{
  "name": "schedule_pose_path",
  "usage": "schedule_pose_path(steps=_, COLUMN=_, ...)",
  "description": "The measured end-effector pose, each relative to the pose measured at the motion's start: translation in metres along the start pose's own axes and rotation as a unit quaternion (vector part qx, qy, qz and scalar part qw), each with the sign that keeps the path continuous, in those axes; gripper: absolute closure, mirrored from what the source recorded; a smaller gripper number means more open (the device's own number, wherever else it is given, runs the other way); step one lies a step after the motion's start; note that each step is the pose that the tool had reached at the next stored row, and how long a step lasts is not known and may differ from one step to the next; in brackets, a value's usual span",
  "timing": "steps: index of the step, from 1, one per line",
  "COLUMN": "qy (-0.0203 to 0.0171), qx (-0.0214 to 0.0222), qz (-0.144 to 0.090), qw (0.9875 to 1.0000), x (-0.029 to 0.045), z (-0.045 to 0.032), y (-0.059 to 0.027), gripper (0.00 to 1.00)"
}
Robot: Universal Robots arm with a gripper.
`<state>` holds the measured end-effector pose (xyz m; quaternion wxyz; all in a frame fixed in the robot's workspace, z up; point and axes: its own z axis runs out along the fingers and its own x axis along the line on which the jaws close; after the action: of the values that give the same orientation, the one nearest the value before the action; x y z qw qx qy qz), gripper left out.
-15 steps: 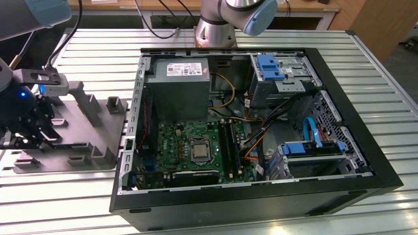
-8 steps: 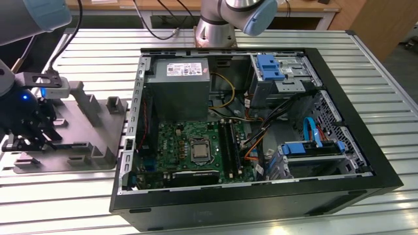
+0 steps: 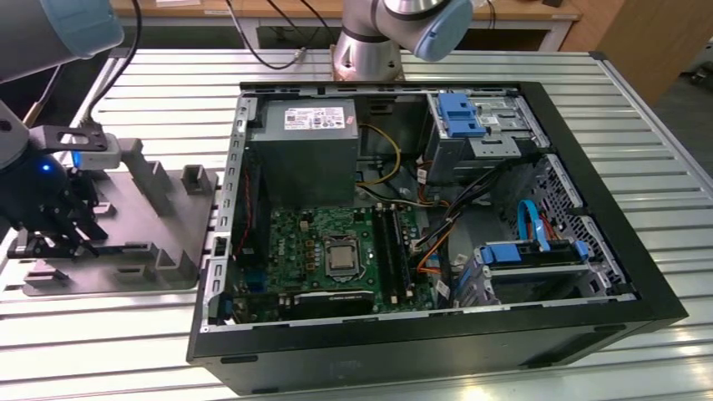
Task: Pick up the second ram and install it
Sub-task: 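Pick up the second ram and move it above second insertion slot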
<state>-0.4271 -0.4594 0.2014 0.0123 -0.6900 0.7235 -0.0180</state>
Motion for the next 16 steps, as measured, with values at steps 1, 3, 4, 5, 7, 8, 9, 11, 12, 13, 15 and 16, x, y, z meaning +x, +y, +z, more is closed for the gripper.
schedule_pose_path(steps=1, qy=0.0000, qx=0.0001, qz=0.000, qw=1.0000, x=-0.0004, z=0.0008, y=0.0005, gripper=0.64)
schedule_pose_path(steps=3, qy=0.0001, qx=0.0001, qz=0.000, qw=1.0000, x=-0.0006, z=0.0022, y=0.0017, gripper=0.64)
schedule_pose_path(steps=4, qy=0.0001, qx=0.0002, qz=0.000, qw=1.0000, x=-0.0006, z=0.0022, y=0.0017, gripper=0.64)
schedule_pose_path(steps=5, qy=0.0001, qx=0.0001, qz=0.000, qw=1.0000, x=-0.0006, z=0.0023, y=0.0017, gripper=0.64)
schedule_pose_path(steps=7, qy=0.0001, qx=0.0001, qz=0.000, qw=1.0000, x=-0.0006, z=0.0022, y=0.0017, gripper=0.64)
schedule_pose_path(steps=8, qy=0.0001, qx=0.0001, qz=0.000, qw=1.0000, x=-0.0007, z=0.0023, y=0.0018, gripper=0.64)
schedule_pose_path(steps=9, qy=0.0001, qx=0.0001, qz=0.000, qw=1.0000, x=-0.0007, z=0.0023, y=0.0018, gripper=0.64)
schedule_pose_path(steps=11, qy=0.0001, qx=0.0002, qz=0.000, qw=1.0000, x=-0.0006, z=0.0023, y=0.0018, gripper=0.64)
schedule_pose_path(steps=12, qy=0.0001, qx=0.0001, qz=0.000, qw=1.0000, x=-0.0006, z=0.0023, y=0.0018, gripper=0.66)
schedule_pose_path(steps=13, qy=0.0001, qx=0.0001, qz=0.000, qw=1.0000, x=-0.0006, z=0.0023, y=0.0018, gripper=0.66)
schedule_pose_path(steps=15, qy=0.0001, qx=0.0001, qz=0.000, qw=1.0000, x=-0.0006, z=0.0023, y=0.0018, gripper=0.73)
schedule_pose_path(steps=16, qy=0.0001, qx=0.0001, qz=0.000, qw=1.0000, x=-0.0006, z=0.0023, y=0.0018, gripper=0.73)
